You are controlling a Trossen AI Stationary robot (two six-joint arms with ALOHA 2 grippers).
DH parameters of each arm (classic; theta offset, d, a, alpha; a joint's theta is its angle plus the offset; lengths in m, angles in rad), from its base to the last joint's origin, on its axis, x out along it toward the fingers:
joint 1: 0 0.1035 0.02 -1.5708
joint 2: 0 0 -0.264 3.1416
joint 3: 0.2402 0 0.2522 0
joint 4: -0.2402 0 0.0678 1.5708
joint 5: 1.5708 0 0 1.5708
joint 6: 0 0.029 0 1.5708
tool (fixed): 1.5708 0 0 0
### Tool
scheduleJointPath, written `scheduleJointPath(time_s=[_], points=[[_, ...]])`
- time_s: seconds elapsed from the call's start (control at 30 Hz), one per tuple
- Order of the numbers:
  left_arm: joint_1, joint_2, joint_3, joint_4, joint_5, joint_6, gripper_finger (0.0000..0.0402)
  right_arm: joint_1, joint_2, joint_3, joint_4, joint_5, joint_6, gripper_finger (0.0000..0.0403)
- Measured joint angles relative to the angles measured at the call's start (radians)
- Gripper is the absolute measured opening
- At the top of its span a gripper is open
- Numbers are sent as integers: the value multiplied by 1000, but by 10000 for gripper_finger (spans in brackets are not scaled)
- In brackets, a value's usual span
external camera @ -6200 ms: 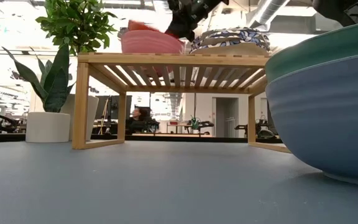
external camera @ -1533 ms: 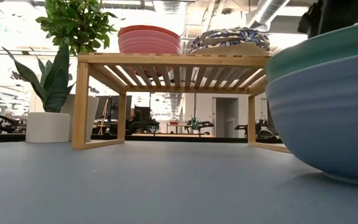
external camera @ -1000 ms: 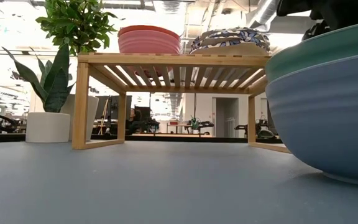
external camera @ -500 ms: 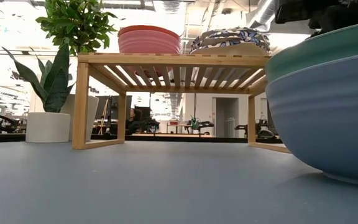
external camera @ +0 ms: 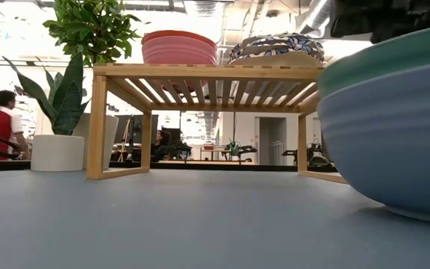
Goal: Place and stack bowls onto a shelf
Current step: Stack the green bowl on top of the red bowl on the shelf
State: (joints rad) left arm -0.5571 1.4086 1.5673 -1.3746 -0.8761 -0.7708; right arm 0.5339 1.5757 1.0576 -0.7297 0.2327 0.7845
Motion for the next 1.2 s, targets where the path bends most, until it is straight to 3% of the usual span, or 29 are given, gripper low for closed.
scheduleJointPath(time_s=[0.23,0.57,0.93,1.2], points=[[0,0,0,0,0,0,251,0,0,0,5,-1,0,163],[0,0,0,0,0,0,251,0,0,8,5,0,11,27],[0,0,0,0,-1,0,251,-1,0,125,-57,-4,-34,29],[0,0,0,0,0,6,251,-20,0,231,-163,-66,-86,29]])
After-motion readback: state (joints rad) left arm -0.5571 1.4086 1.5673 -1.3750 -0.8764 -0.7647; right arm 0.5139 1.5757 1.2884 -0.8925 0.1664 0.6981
